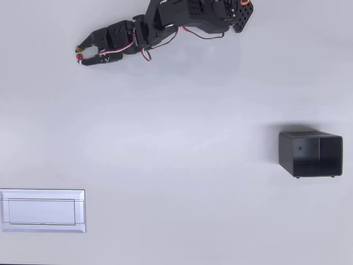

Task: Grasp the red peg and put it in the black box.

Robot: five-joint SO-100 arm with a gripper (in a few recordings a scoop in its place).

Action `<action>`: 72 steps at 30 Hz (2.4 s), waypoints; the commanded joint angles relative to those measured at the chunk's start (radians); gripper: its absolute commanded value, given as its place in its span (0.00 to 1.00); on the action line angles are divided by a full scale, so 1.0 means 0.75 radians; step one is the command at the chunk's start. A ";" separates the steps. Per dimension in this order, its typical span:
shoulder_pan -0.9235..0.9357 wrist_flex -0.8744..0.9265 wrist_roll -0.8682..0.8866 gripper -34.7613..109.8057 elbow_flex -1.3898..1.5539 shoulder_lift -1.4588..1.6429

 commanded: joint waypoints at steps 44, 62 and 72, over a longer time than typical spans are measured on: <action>-0.959 0.125 -0.110 0.24 -0.751 -1.452; -1.918 -0.012 -0.025 0.24 -0.648 -1.250; -2.233 -0.227 0.000 0.24 -0.421 -0.861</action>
